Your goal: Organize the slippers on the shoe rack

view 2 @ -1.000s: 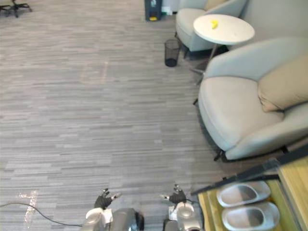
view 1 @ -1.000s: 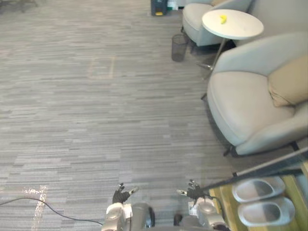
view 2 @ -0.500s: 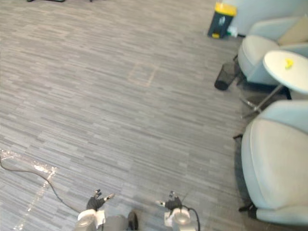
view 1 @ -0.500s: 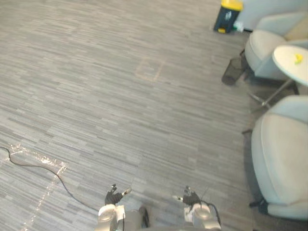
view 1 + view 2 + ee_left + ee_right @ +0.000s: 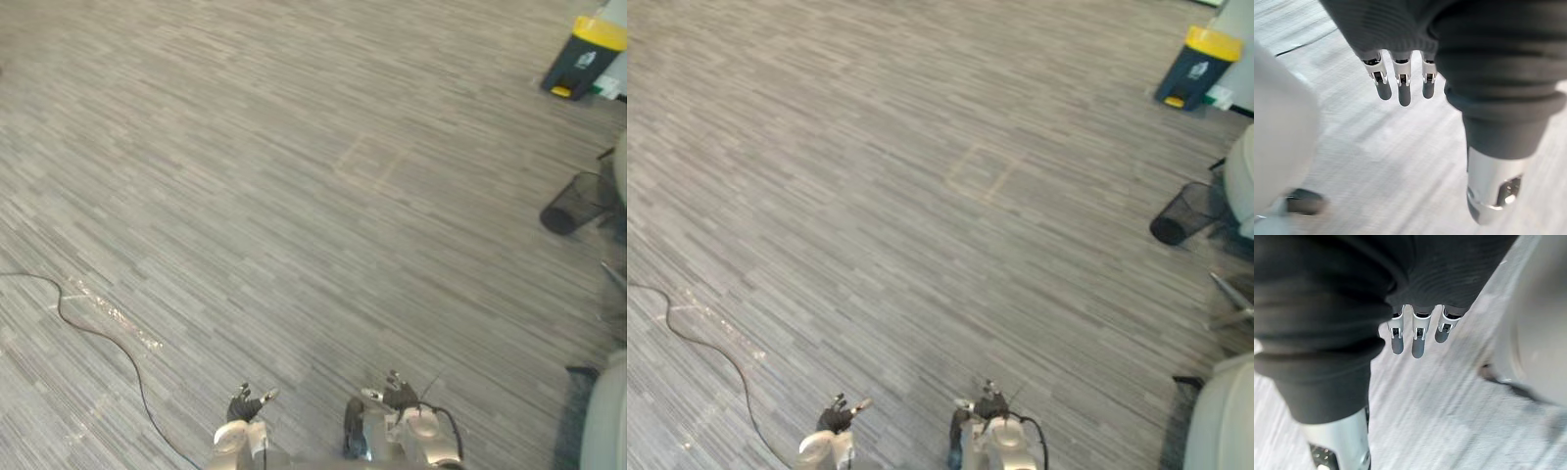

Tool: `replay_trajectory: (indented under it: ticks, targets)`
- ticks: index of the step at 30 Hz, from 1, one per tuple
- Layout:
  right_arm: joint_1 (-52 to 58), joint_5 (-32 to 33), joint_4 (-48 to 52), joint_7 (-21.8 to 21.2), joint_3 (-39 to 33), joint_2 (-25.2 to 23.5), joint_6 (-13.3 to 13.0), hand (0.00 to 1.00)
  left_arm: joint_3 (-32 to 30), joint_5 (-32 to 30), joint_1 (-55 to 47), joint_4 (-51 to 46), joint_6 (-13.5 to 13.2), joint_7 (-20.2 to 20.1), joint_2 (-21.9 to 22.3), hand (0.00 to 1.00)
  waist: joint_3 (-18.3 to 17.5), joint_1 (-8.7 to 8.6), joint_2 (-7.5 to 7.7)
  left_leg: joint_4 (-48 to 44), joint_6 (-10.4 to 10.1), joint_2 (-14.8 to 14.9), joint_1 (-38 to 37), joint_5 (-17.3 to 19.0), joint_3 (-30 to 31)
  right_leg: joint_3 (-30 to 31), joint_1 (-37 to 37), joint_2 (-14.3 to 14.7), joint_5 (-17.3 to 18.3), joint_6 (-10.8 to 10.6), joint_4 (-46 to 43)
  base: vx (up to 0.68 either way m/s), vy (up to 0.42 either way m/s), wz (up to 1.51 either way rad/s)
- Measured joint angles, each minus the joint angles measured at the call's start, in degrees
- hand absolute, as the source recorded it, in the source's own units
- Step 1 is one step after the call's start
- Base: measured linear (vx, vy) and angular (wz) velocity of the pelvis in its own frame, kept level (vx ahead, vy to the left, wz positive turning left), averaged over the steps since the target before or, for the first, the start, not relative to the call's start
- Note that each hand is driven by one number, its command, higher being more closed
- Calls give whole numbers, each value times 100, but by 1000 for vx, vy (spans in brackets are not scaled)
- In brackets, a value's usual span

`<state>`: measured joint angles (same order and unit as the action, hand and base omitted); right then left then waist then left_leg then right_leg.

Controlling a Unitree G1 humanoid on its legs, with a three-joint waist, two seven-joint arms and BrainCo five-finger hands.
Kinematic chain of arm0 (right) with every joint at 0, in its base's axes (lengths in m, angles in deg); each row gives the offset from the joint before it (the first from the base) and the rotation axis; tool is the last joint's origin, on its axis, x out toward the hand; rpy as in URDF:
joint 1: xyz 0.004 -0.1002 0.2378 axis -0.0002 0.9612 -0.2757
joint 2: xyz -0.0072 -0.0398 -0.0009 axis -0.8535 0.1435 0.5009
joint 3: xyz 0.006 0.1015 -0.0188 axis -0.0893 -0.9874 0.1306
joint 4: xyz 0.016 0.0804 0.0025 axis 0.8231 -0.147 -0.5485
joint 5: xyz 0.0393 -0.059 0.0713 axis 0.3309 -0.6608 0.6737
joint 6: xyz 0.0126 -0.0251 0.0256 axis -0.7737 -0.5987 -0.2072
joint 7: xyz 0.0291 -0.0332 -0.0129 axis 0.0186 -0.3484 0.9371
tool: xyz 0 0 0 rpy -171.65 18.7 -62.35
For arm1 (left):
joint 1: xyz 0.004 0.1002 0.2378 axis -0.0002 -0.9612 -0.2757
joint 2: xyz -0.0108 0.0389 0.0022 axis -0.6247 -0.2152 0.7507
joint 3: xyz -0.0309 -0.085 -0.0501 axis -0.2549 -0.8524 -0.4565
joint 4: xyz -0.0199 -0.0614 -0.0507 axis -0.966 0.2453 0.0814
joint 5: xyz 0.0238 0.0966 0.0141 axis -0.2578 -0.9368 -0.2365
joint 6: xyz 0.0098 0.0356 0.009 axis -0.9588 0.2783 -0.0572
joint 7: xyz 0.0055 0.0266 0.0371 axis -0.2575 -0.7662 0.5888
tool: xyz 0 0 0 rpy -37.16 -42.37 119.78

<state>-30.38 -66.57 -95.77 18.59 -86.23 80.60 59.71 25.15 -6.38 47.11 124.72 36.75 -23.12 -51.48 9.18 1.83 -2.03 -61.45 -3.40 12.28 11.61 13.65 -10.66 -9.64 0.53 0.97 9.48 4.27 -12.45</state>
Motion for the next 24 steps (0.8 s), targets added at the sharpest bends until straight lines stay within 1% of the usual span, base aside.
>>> replay_trajectory:
  ticks: [1, 2, 3, 4, 5, 6, 7, 8, 9, 10, 11, 12, 13, 14, 15, 16, 17, 18, 19, 20, 21, 22, 23, 24]
  targets:
    - [-17, 2, 9, 24, 2, -41, 6, 0, 65, 2, 9, -163, -11, -30, -7, 0, 6, 83, 74, 166, 35, 85, 395, 119, -203, 91, 366, -49, 13, 7, 287, 633, -7, -37]
    - [-61, 3, 31, 33, 4, -66, 5, 0, 41, 3, 9, -307, -26, -29, -6, 0, 11, 156, 139, 588, 113, 109, 773, 171, -358, 123, 624, -146, 105, -122, 517, 408, 18, -39]
    - [-79, 4, 35, 33, 5, -67, 4, 0, 41, 3, 12, -341, -29, -28, -6, 0, 23, 163, 154, 749, 123, 105, 859, 177, -388, 132, 694, -177, 135, -173, 579, 515, 106, -29]
    - [-128, 4, 37, 46, 2, -60, 7, 0, 48, 5, 15, -414, -51, -31, -5, 0, 55, 173, 172, 1548, 152, 66, 1192, 169, -465, 155, 973, -290, 253, -312, 770, 551, 186, -6]
    - [-125, 3, 33, 64, -21, -61, 12, 0, 48, 34, 21, -439, -84, -31, -6, 0, 75, 192, 151, 2595, 128, -98, 1340, -60, -423, 136, 1259, -408, 355, -355, 875, 784, 304, -7]
    - [-114, 3, 23, 72, -21, -57, 11, 0, 50, 73, 7, -440, -103, -24, -4, 0, 66, 214, 146, 3326, 76, -217, 1311, -359, -359, 162, 1378, -469, 442, -416, 881, 469, 217, -8]
    - [-121, 3, -3, 76, -22, -53, 11, 0, 64, 79, -13, -439, -105, -29, 3, 0, 50, 229, 111, 3637, 120, -287, 1291, -787, -273, 209, 1419, -479, 501, -460, 885, 571, 303, -20]
    - [-160, 0, -98, 67, 44, -9, 29, 0, 26, 124, 9, -404, -125, -7, -48, 0, -1, 311, 233, 3588, 292, -518, 1212, -949, -312, 331, 1542, -690, 563, -472, 856, 456, 252, -2]
    - [-160, -1, -83, 57, 7, -46, 24, 0, -3, 134, 34, -405, -125, 12, -50, 0, -53, 290, 304, 3617, 364, -651, 1228, -847, -329, 368, 1444, -806, 459, -345, 736, 692, 405, 5]
    - [-140, -3, -75, 70, -92, -65, 28, 0, 7, 178, 28, -406, -129, 3, -31, 0, -69, 304, 327, 3485, 474, -745, 1208, -615, -352, 580, 1155, -929, 275, -487, 54, 480, 290, 17]
    - [-134, -6, -78, 70, -121, -71, 24, 0, 19, 181, 37, -395, -117, 2, -51, 0, -54, 301, 356, 3456, 533, -791, 1114, -518, -389, 661, 1037, -996, 218, -594, -353, 600, 350, 2]
    - [-108, -18, -94, 49, -173, -70, 31, 0, 21, 185, 58, -326, -115, 6, -86, 0, -24, 309, 405, 3452, 585, -887, 825, -335, -479, 856, 689, -1116, 16, -875, -1402, 698, 358, 2]
    - [-20, -25, -91, 23, -219, -34, 27, 0, 95, 185, 65, -151, -77, 6, -122, 0, 6, 245, 396, 3511, 630, -1041, 116, -2, -510, 1055, 42, -1221, -346, -1178, -3489, 687, 329, 1]
    - [22, -27, -85, 21, -218, -17, 24, 0, 121, 183, 50, -130, -63, 9, -112, 0, 19, 208, 387, 3561, 636, -1070, -131, 63, -507, 1036, -109, -1233, -294, -1143, -3947, 657, 266, 2]
    - [106, -27, -67, 12, -212, -17, 18, 0, 146, 177, 27, -130, -57, 5, -75, 0, 28, 140, 351, 3731, 635, -1101, -527, 146, -515, 966, -397, -1210, -154, -1045, -4496, 518, 146, -5]
    - [208, -32, 40, 0, -209, -16, -4, 0, 173, 178, 9, -127, -53, 8, -19, 0, -12, 120, 281, 4095, 625, -1113, -961, 227, -544, 722, -905, -1159, 51, -925, -4784, 482, 122, -10]
    - [205, -44, 62, 0, -216, -17, -24, 0, 197, 178, 23, -126, -53, 7, -13, 0, -12, 112, 280, 4207, 625, -1112, -1078, 257, -545, 614, -1075, -1137, 106, -875, -4777, 477, 76, -12]
    - [210, -53, 188, -9, -221, -17, -51, 0, 255, 180, 88, -123, -51, 0, -6, 0, 2, 87, 303, 4466, 582, -1103, -1433, 341, -534, 258, -1597, -1060, 303, -770, -4506, 484, 27, -3]
    - [185, -84, 237, -9, -263, -13, -74, 0, 252, 177, 152, -54, -45, 1, 17, 0, 20, 67, 337, 4654, 538, -1089, -1727, 381, -534, -56, -1918, -961, 429, -694, -3883, 610, -4, 6]
    - [142, -158, 234, -6, -273, -12, -83, 0, 271, 176, 196, 41, -13, -1, 29, 0, 23, -8, 357, 4873, 512, -1085, -2019, 397, -530, -320, -2064, -853, 411, -655, -3006, 505, -32, 13]
    - [125, -167, 231, -4, -273, -12, -85, 0, 309, 176, 212, 82, -8, 0, 21, 0, 26, -40, 359, 4970, 512, -1085, -2106, 398, -525, -414, -2090, -811, 357, -639, -2618, 510, -53, 35]
    - [79, -181, 230, -8, -270, -15, -89, 0, 380, 159, 248, 103, 1, -5, 14, 0, 26, -159, 359, 5220, 482, -1088, -2406, 414, -437, -582, -2132, -695, -11, -599, -1422, 431, -60, 36]
    - [64, -186, 221, -13, -269, -16, -86, 0, 404, 156, 261, 102, -1, -5, 12, 0, 24, -180, 361, 5282, 458, -1094, -2473, 428, -412, -597, -2149, -668, -146, -589, -1116, 596, -109, 54]
    - [21, -203, 209, -18, -273, -15, -62, 0, 481, 148, 291, 102, -4, -6, 1, 0, 27, -193, 361, 5418, 322, -1110, -2716, 508, -262, -590, -2147, -575, -684, -430, -452, 669, -150, 52]
